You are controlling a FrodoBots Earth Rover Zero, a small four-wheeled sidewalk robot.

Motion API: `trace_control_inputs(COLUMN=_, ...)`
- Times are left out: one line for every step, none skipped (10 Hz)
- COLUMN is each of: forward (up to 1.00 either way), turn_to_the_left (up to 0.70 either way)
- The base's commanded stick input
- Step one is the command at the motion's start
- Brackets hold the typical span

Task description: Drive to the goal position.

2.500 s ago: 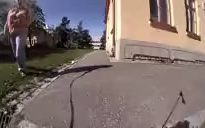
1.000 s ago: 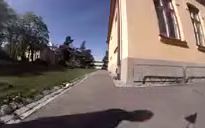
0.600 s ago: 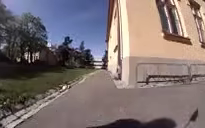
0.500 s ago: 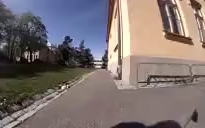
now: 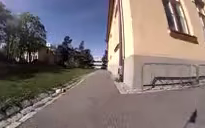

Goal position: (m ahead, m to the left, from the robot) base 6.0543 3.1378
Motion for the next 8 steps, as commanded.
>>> trace_control_inputs(forward=0.7, turn_to_the_left=0.01)
trace_control_inputs(forward=0.7, turn_to_the_left=0.3)
trace_control_inputs(forward=0.7, turn_to_the_left=0.34)
trace_control_inputs(forward=0.7, turn_to_the_left=0.04)
trace_control_inputs(forward=0.7, turn_to_the_left=0.0)
trace_control_inputs(forward=0.7, turn_to_the_left=0.0)
trace_control_inputs(forward=0.7, turn_to_the_left=0.0)
trace_control_inputs(forward=0.7, turn_to_the_left=0.0)
